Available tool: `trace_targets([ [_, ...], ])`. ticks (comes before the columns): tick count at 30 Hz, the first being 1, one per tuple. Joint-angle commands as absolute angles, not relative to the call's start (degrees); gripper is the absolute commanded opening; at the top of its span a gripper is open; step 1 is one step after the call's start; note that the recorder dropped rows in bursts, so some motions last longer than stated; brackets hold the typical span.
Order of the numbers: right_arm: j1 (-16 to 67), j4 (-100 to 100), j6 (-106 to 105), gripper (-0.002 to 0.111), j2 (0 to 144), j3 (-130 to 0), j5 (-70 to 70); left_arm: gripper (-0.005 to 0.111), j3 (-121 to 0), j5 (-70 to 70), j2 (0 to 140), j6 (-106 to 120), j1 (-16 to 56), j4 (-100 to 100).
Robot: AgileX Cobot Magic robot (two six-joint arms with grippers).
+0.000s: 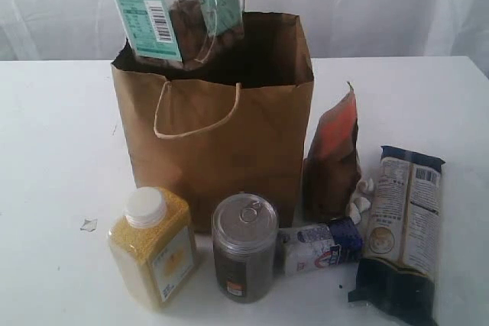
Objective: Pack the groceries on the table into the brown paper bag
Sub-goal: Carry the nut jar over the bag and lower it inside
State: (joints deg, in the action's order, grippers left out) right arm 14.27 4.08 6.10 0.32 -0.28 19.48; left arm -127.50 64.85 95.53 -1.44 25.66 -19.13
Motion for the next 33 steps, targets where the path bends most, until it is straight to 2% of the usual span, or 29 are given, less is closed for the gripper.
trace_targets([
  [1, 14.3, 4.4, 6.3, 0.0, 0.0, 0.0, 19.2, 0.0, -128.1, 66.0, 95.0, -1.6, 28.8, -16.9],
  [10, 14.3, 4.4, 6.3, 0.0, 0.0, 0.0, 19.2, 0.0, -128.0, 65.2, 98.4, -4.7, 33.4, -6.3],
  [16, 14.3, 4.4, 6.3, 0.0, 0.0, 0.0, 19.2, 0.0, -128.0, 62.6, 100.0, -5.8, 33.5, -4.8],
  [33, 14.3, 4.4, 6.3, 0.0, 0.0, 0.0, 19.2, 0.0, -127.9, 68.1, 103.5, -5.0, 33.5, -2.9],
])
